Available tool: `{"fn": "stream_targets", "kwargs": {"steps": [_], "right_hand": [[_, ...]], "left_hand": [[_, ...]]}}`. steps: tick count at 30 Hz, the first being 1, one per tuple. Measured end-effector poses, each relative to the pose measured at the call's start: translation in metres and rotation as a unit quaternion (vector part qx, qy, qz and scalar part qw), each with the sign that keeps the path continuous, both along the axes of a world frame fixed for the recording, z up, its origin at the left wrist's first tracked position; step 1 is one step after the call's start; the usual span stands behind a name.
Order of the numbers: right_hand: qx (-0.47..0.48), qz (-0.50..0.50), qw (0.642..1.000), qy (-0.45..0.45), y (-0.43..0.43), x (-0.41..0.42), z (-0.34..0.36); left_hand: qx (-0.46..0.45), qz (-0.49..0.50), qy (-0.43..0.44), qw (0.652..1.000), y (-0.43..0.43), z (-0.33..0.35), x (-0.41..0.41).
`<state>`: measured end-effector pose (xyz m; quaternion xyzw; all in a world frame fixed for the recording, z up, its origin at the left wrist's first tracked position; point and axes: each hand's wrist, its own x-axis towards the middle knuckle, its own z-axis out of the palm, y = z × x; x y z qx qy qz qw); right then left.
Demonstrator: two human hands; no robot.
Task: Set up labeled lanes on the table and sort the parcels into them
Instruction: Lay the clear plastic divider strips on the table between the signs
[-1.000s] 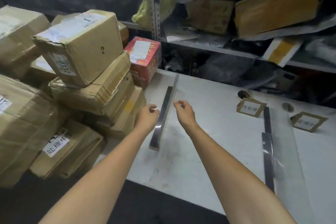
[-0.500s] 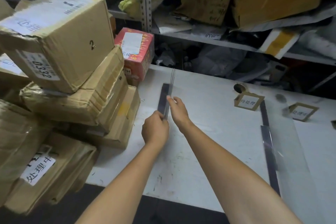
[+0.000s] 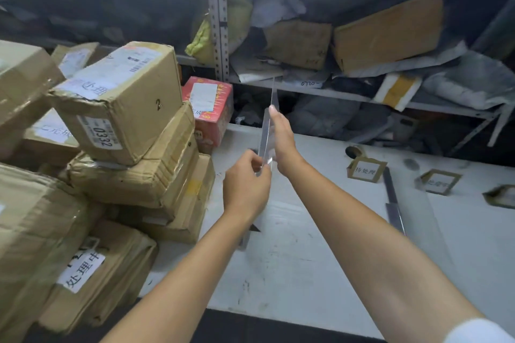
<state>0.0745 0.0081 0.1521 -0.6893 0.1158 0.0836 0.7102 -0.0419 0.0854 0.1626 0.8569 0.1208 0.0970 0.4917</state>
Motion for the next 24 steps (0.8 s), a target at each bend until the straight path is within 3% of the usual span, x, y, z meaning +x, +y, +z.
{"fn": "stream_targets", "kwargs": {"steps": [8,12,16,19,24], "right_hand": [[-0.021,-0.066,0.997,-0.038,-0.119,-0.011,0.048],[0.003,-0.129,0.991,-0.042,-0.217,-0.027,0.057],[0.008,-0.168,0.985,-0.029,-0.313,-0.048,0.059],[0.014,-0.18,0.983,-0.023,-0.389,-0.053,0.051],[0.012,-0.164,0.986,-0.015,-0.52,-0.059,0.032]], "left_hand": [[-0.068,-0.124,0.021,0.99,-0.093,0.041,0.003],[-0.161,-0.235,0.078,0.955,-0.172,0.057,0.003],[-0.197,-0.309,0.177,0.914,-0.259,0.054,-0.001],[-0.203,-0.334,0.243,0.888,-0.331,0.046,-0.004],[-0.213,-0.353,0.269,0.87,-0.462,0.034,-0.017]]}}
